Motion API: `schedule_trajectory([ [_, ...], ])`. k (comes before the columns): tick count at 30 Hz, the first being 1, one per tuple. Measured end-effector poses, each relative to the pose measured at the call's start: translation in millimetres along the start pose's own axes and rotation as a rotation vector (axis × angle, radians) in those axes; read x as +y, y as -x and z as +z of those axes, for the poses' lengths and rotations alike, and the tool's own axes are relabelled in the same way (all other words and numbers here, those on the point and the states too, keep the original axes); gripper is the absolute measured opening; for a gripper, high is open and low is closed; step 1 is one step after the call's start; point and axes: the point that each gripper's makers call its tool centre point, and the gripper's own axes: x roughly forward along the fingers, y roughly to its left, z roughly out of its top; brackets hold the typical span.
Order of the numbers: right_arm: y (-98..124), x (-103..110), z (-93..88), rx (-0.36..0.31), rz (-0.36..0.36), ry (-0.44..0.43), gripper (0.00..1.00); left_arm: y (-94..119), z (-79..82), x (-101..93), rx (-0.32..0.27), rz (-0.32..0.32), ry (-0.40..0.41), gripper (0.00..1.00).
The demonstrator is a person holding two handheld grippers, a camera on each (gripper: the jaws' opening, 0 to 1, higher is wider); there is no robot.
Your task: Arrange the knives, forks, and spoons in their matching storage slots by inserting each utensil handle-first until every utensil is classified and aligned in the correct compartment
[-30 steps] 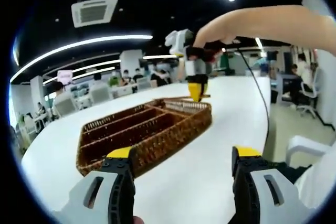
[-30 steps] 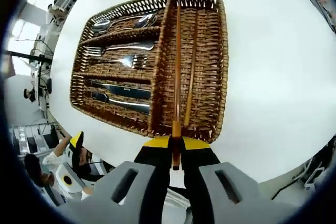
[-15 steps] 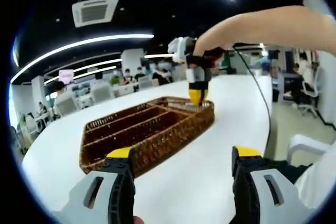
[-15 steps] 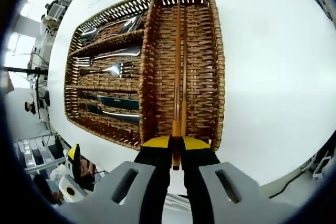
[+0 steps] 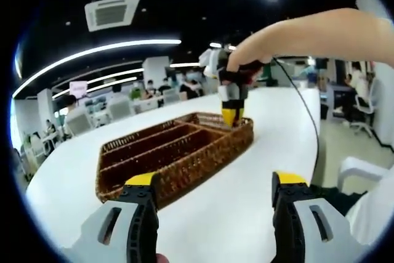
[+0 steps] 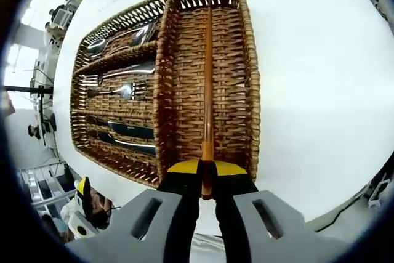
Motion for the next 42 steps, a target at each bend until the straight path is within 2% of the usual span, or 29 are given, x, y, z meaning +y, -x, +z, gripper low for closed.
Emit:
schedule_trajectory([
  [10, -5.9, -7.5, 14.8, -0.012, 0.009, -0.024, 0.06, 1.0, -5.1, 5.5, 0.015, 0.009, 0.001, 0.75],
  [11, -8.7, -5.9, 4.9, -0.009, 0.006, -0.027, 0.06, 0.9, -5.3, 5.3, 0.016, 0.008, 0.001, 0.75],
  [18, -13.3, -6.1, -1.3, 0.000, 0.013, -0.020, 0.06, 1.2, -6.1, 4.5, 0.018, 0.007, 0.000, 0.75],
  [19, -13.9, -5.0, -8.1, -0.007, 0.012, -0.019, 0.06, 1.3, -6.4, 4.7, 0.018, 0.008, 0.002, 0.75],
  [26, -17.8, -1.8, -17.9, -0.004, 0.013, -0.012, 0.06, 1.3, -8.1, 2.1, 0.021, 0.004, 0.003, 0.75],
  [42, -22.9, -10.5, -6.6, 0.005, 0.003, 0.010, 0.07, 0.3, -8.8, 1.1, 0.022, 0.001, 0.007, 0.75],
])
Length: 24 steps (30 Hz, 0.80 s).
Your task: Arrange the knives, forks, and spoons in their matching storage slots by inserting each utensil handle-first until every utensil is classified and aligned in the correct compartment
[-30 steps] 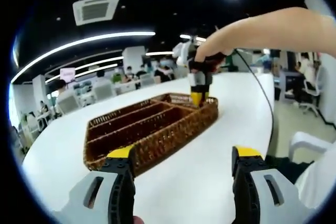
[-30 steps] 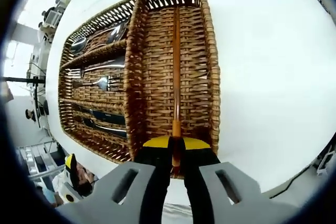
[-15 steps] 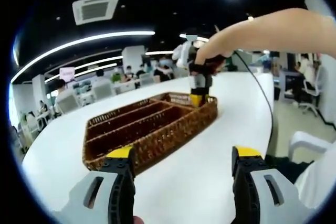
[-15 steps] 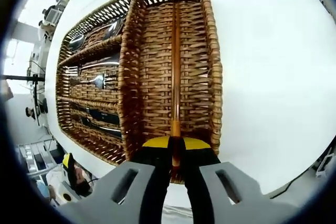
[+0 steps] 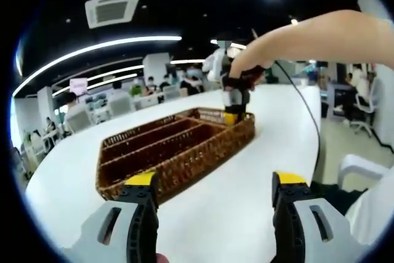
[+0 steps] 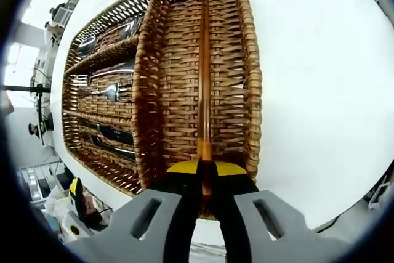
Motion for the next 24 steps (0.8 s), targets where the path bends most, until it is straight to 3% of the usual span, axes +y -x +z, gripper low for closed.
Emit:
schedule_trajectory([
  [24, 2.5, -1.4, 0.9, 0.008, -0.015, 0.034, 0.09, 0.2, 1.9, 2.3, -0.003, 0.002, -0.002, 0.75],
])
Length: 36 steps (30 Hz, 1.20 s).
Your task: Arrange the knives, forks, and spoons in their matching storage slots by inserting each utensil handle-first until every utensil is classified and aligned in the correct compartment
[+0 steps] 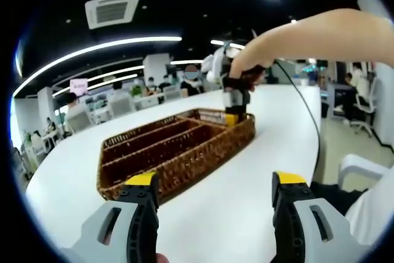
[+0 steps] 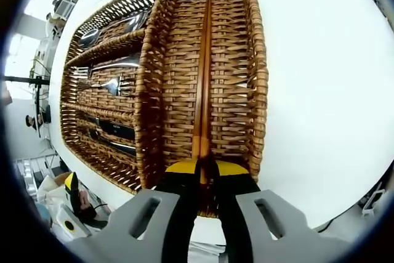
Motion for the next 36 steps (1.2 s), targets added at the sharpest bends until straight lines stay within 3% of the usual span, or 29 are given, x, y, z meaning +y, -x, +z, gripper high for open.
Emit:
schedule_trajectory([
  [8, 6.8, 1.7, 17.0, -0.078, 0.001, 0.009, 0.11, 0.3, -0.5, -0.8, -0.001, 0.000, -0.002, 0.75],
  [12, 5.2, 6.6, 17.0, -0.119, 0.001, 0.007, 0.11, 0.1, -0.1, -0.4, -0.002, 0.001, -0.002, 0.75],
  [15, 1.0, 10.2, 12.7, -0.114, -0.003, 0.008, 0.12, -0.3, -0.3, -0.4, -0.001, 0.000, -0.002, 0.75],
  [36, -4.9, 7.2, 34.8, -0.140, -0.060, 0.029, 0.12, -0.8, 1.0, 2.3, 0.000, -0.001, -0.001, 0.75],
])
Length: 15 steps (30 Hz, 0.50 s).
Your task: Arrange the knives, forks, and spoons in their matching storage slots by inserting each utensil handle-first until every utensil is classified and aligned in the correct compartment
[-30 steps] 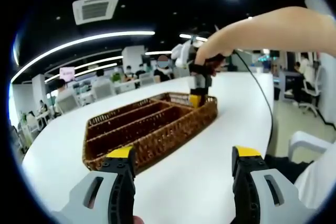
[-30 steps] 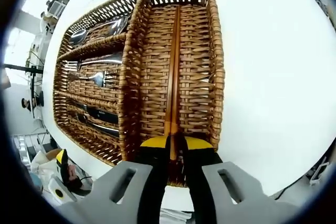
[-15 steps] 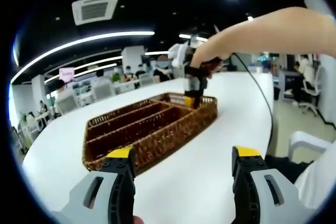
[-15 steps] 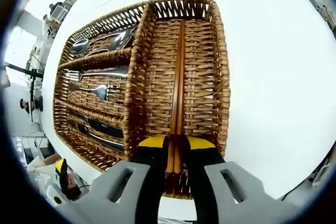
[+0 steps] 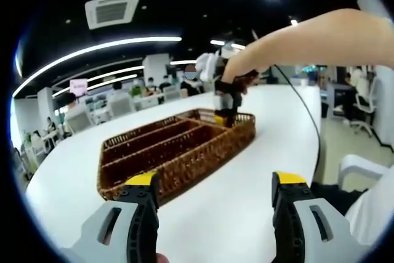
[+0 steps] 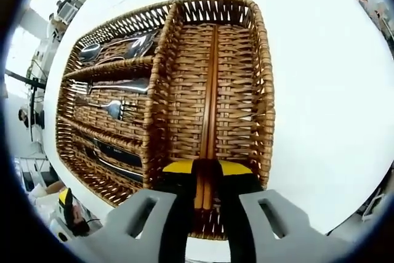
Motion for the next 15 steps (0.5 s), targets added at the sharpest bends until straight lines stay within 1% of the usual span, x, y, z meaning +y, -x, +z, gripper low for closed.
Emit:
schedule_trajectory([
  [2, -2.2, -1.7, -1.6, 0.009, -0.005, -0.014, 0.11, -0.1, -0.7, 0.6, 0.002, 0.001, 0.000, 0.75],
  [11, -1.4, -2.5, -3.2, 0.005, -0.011, -0.032, 0.11, -0.7, -0.1, 1.1, 0.000, 0.002, 0.002, 0.75],
  [15, -1.4, -2.5, -4.1, 0.006, -0.019, -0.024, 0.11, -0.3, -1.1, 1.3, 0.002, 0.004, 0.002, 0.75],
])
